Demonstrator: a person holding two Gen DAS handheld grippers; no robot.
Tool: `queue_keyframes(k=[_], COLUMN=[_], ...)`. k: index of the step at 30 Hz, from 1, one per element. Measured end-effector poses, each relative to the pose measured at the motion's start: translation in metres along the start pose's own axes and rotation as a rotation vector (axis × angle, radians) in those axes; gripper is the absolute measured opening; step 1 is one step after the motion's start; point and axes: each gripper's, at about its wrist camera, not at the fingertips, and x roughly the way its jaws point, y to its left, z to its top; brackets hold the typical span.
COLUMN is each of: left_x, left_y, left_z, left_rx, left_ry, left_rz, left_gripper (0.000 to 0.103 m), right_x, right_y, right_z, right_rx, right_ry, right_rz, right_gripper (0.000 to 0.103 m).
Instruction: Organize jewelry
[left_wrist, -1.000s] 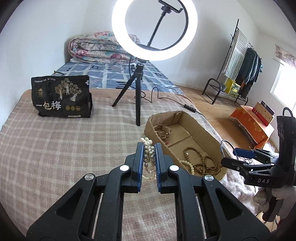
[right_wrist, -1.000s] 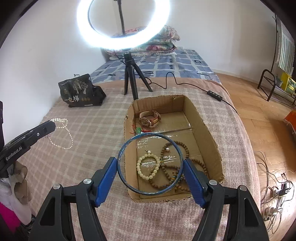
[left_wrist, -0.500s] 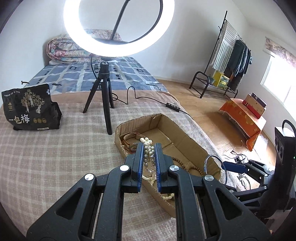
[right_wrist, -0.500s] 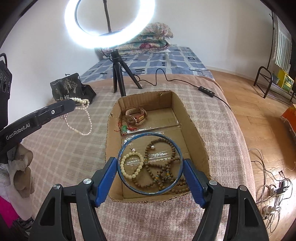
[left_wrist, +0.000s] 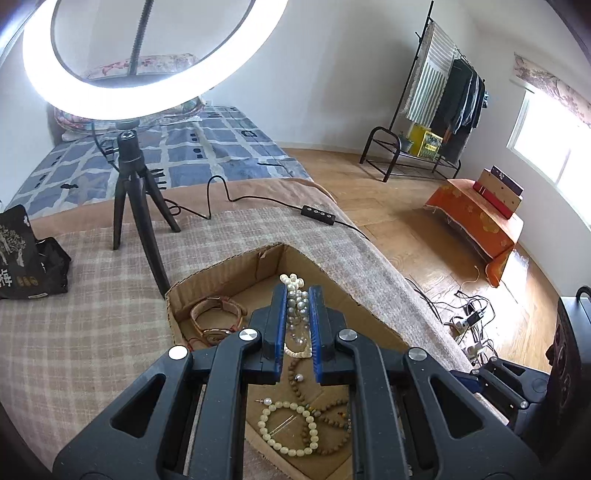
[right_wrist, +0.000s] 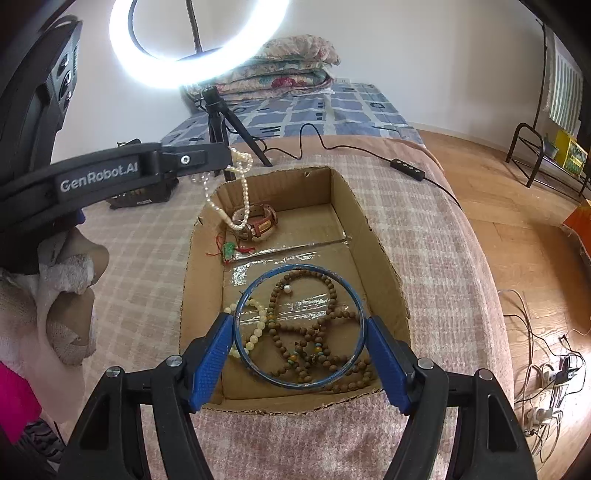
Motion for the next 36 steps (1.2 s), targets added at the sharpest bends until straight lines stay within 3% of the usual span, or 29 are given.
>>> queue_keyframes(k=[19, 22, 24, 26, 36], left_x=[0.022, 0.021, 0.018, 0.016, 0.004], left_y=[-0.017, -0.015, -0.014, -0.013, -0.012], left_z=[0.012, 0.013, 0.014, 0.015, 0.014], left_rx=[0.010, 0.003, 0.004, 0.007, 0.017], left_ry=[0.011, 0.008, -0.003, -0.012, -0.018], left_rz=[-0.003, -0.004, 0.001, 0.009, 0.025], left_gripper=[0.010, 0.025, 0.044, 0.045, 0.046], right_x=[0.008, 0.008, 0.006, 0.005, 0.002], right_y=[-0.001, 0.000, 0.001, 0.001, 0.000], right_z=[0.001, 0.001, 0.002, 0.002, 0.004], right_rx=[-0.017, -0.024, -0.027, -0.027, -0.020], right_ry=[0.005, 0.001, -0.009, -0.017, -0.025], right_rz=[-0.030, -0.042, -0.050, -0.054, -0.064], right_gripper=[0.075, 0.076, 0.080, 0.085, 0.088])
